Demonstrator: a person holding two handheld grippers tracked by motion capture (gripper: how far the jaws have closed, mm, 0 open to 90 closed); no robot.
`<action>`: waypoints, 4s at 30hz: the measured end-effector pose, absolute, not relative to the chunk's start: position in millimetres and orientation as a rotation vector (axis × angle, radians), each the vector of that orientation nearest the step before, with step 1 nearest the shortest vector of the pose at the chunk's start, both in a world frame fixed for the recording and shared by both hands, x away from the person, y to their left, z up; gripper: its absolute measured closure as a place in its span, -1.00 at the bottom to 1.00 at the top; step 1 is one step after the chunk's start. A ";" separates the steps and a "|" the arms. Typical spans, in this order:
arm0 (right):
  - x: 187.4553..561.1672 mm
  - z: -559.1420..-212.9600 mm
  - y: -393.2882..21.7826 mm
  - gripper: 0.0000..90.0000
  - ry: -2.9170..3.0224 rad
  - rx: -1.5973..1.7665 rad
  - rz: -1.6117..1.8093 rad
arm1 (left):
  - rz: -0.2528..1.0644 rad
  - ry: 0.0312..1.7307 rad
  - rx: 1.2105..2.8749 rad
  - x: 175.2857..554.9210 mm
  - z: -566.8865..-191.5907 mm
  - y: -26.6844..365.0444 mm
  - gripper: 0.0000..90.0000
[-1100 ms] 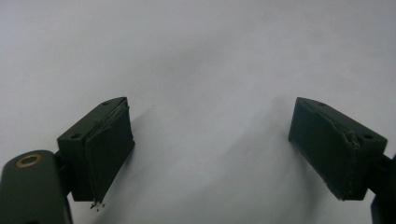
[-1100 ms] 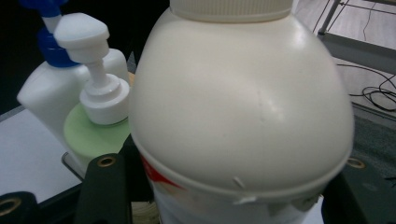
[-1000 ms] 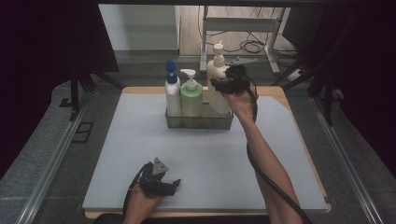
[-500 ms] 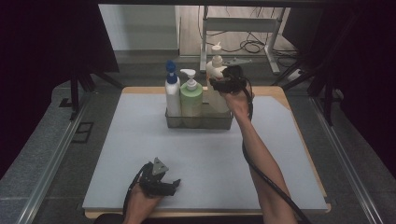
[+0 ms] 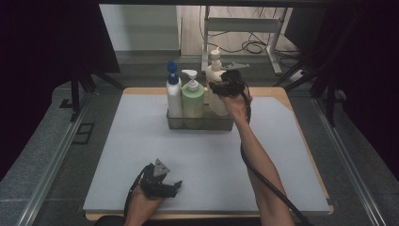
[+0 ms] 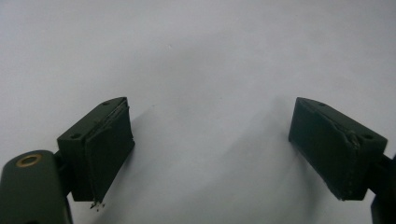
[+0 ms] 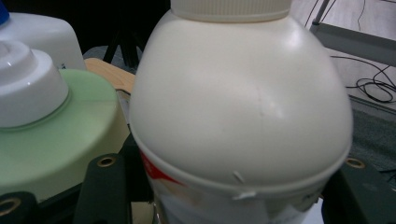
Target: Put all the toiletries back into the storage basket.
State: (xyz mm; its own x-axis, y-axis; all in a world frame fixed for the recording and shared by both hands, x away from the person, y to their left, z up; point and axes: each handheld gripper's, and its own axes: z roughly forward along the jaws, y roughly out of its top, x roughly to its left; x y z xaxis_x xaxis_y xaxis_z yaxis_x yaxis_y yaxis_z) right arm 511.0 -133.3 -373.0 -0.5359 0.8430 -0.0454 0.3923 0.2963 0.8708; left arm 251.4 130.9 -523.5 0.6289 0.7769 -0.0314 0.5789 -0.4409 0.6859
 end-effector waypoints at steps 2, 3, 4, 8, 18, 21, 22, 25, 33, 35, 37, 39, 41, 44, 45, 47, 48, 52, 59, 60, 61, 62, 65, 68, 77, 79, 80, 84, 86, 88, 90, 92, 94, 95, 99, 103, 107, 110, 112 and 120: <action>510.6 -376.2 -132.6 -0.11 2.068 1.102 1.175 | 0.379 1.055 2.177 251.4 -523.5 130.9 -0.71; 510.0 -377.5 -132.3 -0.11 2.071 1.106 1.176 | 0.380 1.055 2.177 251.4 -523.5 130.9 -0.71; 509.5 -378.9 -132.2 -0.11 2.074 1.105 1.177 | 0.380 1.055 2.177 251.5 -523.5 130.9 -0.71; 507.2 -382.2 -132.8 -0.11 2.078 1.111 1.177 | 0.380 1.055 2.177 251.5 -523.5 130.9 -0.71; 497.2 -387.6 -135.5 -0.11 2.100 1.114 1.186 | 0.381 1.056 2.177 251.4 -523.5 130.8 -0.71; 494.0 -386.6 -136.5 -0.11 2.098 1.119 1.184 | 0.381 1.055 2.177 251.4 -523.5 130.8 -0.71; 493.2 -386.2 -137.3 -0.11 2.099 1.117 1.184 | 0.381 1.055 2.177 251.4 -523.5 130.8 -0.71; 490.2 -385.7 -139.5 -0.11 2.103 1.121 1.188 | 0.381 1.056 2.177 251.4 -523.5 130.8 -0.71; 485.5 -391.6 -146.3 -0.11 2.115 1.135 1.173 | 0.380 1.059 2.175 251.2 -523.6 130.6 -0.71; 484.8 -394.1 -147.8 -0.11 2.119 1.141 1.168 | 0.381 1.056 2.177 251.4 -523.5 130.8 -0.71; 484.0 -396.6 -148.9 -0.11 2.123 1.147 1.165 | 0.383 1.051 2.180 251.6 -523.5 131.0 -0.71; 483.1 -399.2 -150.1 -0.11 2.125 1.147 1.160 | 0.383 1.052 2.179 251.6 -523.5 131.0 -0.71; 482.2 -401.8 -151.0 -0.11 2.128 1.151 1.156 | 0.383 1.052 2.179 251.6 -523.5 130.9 -0.71; 481.6 -406.5 -152.2 -0.11 2.133 1.161 1.151 | 0.383 1.052 2.181 251.6 -523.4 131.0 -0.71; 481.5 -408.2 -152.6 -0.11 2.133 1.167 1.148 | 0.382 1.052 2.181 251.6 -523.4 131.0 -0.71; 481.7 -411.7 -153.1 -0.11 2.137 1.176 1.142 | 0.382 1.052 2.180 251.6 -523.4 131.0 -0.71; 481.9 -413.3 -153.2 -0.11 2.138 1.179 1.137 | 0.383 1.052 2.180 251.6 -523.4 131.0 -0.71; 482.7 -418.6 -152.7 -0.11 2.149 1.188 1.121 | 0.381 1.056 2.178 251.4 -523.5 130.8 -0.71; 483.1 -420.4 -152.8 -0.12 2.150 1.203 1.121 | 0.383 1.052 2.180 251.6 -523.4 130.9 -0.71; 483.1 -420.5 -152.8 -0.12 2.149 1.209 1.119 | 0.382 1.052 2.180 251.6 -523.4 130.9 -0.71; 483.3 -420.6 -153.1 -0.12 2.147 1.217 1.120 | 0.382 1.052 2.181 251.6 -523.4 130.9 -0.71; 483.7 -421.2 -154.3 -0.13 2.143 1.230 1.124 | 0.382 1.052 2.180 251.6 -523.4 130.9 -0.71; 484.1 -421.7 -156.5 -0.13 2.143 1.234 1.140 | 0.382 1.053 2.180 251.6 -523.4 130.9 -0.71; 484.5 -421.5 -156.7 -0.14 2.155 1.225 1.140 | 0.383 1.053 2.180 251.6 -523.4 130.9 -0.71; 485.6 -420.1 -159.1 -0.36 2.169 1.211 1.120 | 0.382 1.053 2.179 251.6 -523.5 130.8 -0.71; 484.8 -419.5 -160.7 -0.40 2.172 1.219 1.119 | 0.382 1.053 2.180 251.5 -523.5 130.8 -0.71; 483.9 -418.9 -161.7 -0.41 2.174 1.216 1.121 | 0.383 1.053 2.179 251.5 -523.5 130.8 -0.71; 478.4 -414.6 -166.5 -0.44 2.185 1.197 1.128 | 0.384 1.052 2.179 251.6 -523.6 130.9 -0.71; 474.9 -412.2 -168.9 -0.44 2.195 1.187 1.127 | 0.383 1.052 2.178 251.6 -523.6 130.8 -0.71; 471.2 -410.4 -171.5 -0.45 2.205 1.177 1.122 | 0.383 1.053 2.178 251.5 -523.6 130.8 -0.71; 467.1 -409.3 -174.7 -0.45 2.209 1.166 1.128 | 0.383 1.053 2.178 251.5 -523.6 130.8 -0.71; 462.9 -409.0 -178.1 -0.44 2.216 1.155 1.128 | 0.383 1.053 2.178 251.5 -523.6 130.8 -0.71; 458.6 -409.2 -181.7 -0.44 2.222 1.150 1.126 | 0.384 1.052 2.178 251.5 -523.6 130.9 -0.71; 456.4 -409.3 -183.7 -0.43 2.224 1.148 1.123 | 0.383 1.052 2.178 251.5 -523.6 130.8 -0.71; 448.2 -409.7 -193.4 -0.39 2.234 1.149 1.139 | 0.383 1.053 2.177 251.5 -523.6 130.7 -0.71; 441.9 -411.6 -204.6 -0.33 2.243 1.159 1.144 | 0.382 1.053 2.179 251.4 -523.5 130.8 -0.71; 439.8 -413.2 -214.7 -0.18 2.239 1.188 1.154 | 0.383 1.053 2.177 251.5 -523.6 130.8 -0.71; 441.9 -417.2 -227.6 0.08 2.245 1.239 1.130 | 0.382 1.054 2.179 251.5 -523.4 130.8 -0.71; 443.9 -419.3 -232.7 0.29 2.238 1.266 1.135 | 0.382 1.054 2.179 251.5 -523.4 130.8 -0.71; 458.9 -427.3 -232.7 0.92 2.240 1.268 1.157 | 0.382 1.054 2.181 251.6 -523.4 130.9 -0.71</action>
